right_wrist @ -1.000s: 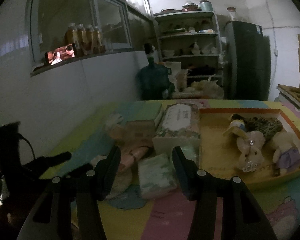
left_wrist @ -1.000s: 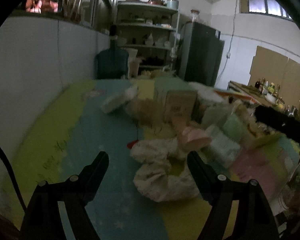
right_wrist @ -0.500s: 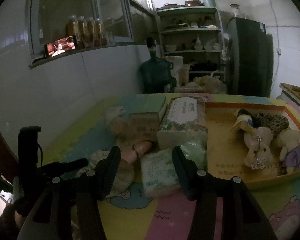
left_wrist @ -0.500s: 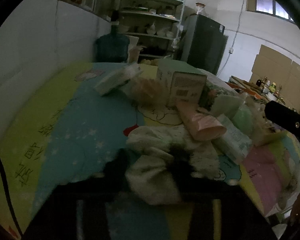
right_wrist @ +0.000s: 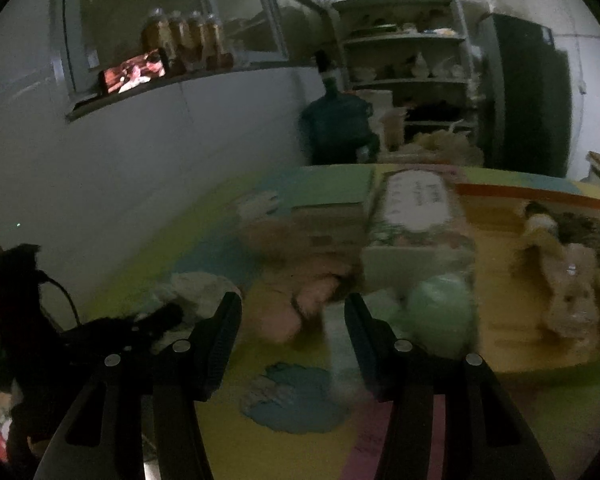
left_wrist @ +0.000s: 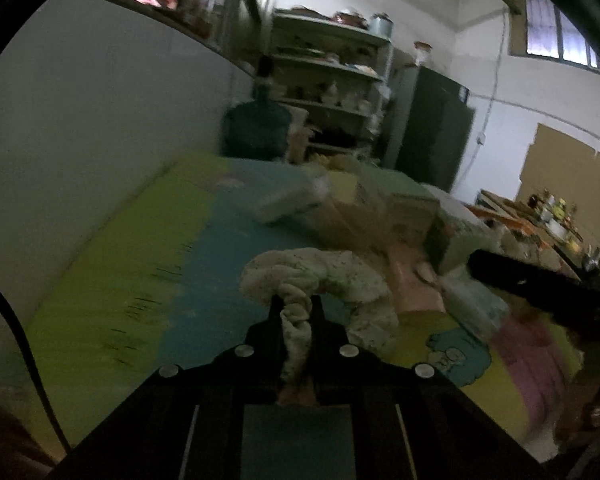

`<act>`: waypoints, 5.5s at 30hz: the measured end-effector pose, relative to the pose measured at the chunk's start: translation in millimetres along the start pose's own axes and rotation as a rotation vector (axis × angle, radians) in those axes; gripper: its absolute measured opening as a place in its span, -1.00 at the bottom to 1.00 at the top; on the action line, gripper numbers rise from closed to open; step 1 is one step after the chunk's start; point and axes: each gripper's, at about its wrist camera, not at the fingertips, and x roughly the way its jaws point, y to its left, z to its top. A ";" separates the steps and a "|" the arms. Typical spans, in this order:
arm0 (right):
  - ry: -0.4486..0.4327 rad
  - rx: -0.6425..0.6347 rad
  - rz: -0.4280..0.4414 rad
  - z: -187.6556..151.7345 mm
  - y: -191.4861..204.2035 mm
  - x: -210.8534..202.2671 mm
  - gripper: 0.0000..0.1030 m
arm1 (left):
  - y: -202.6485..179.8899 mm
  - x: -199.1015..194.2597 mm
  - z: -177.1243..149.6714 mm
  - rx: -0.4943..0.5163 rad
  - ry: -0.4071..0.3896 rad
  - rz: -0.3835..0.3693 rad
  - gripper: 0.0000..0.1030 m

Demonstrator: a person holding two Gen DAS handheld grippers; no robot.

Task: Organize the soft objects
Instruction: 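Grasp the white dotted cloth with the left tool while the right tool grasps the pink wrapped stick, then carry the white cloth and pink stick over to the cardboard tray, then lower the cloth and pink stick into the tray and open both tools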

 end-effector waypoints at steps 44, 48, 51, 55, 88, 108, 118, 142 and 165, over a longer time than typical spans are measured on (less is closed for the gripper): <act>0.133 -0.027 -0.065 4.3 27.2 46.1 -0.70 | 37.5 -25.1 16.1 -0.040 -0.103 0.000 -0.78; 0.085 -0.028 -0.045 9.1 28.8 29.5 -0.70 | 26.3 -28.7 17.8 -0.020 -0.107 0.000 -0.78; 0.060 -0.024 -0.033 13.7 25.7 20.0 -0.70 | 19.4 -32.7 18.9 -0.008 -0.111 -0.006 -0.78; 0.018 -0.015 -0.014 16.6 22.6 3.5 -0.70 | 7.0 -35.0 24.0 0.014 -0.115 -0.020 -0.78; -0.153 0.167 -0.159 15.0 -99.9 -100.0 -0.70 | -147.5 0.7 62.6 0.186 -0.083 -0.278 -0.78; -0.223 0.318 -0.331 0.0 -210.9 -165.8 -0.70 | -241.5 46.9 63.3 0.242 -0.009 -0.405 -0.78; -0.230 0.373 -0.364 -6.6 -253.7 -175.9 -0.70 | -271.3 64.1 62.1 0.245 0.019 -0.427 -0.78; -0.145 0.429 -0.353 -7.8 -320.4 -138.0 -0.70 | -339.3 125.7 45.7 0.338 0.106 -0.391 -0.78; -0.080 0.420 -0.325 -7.9 -331.0 -118.2 -0.45 | -344.1 131.1 47.1 0.318 0.140 -0.397 0.01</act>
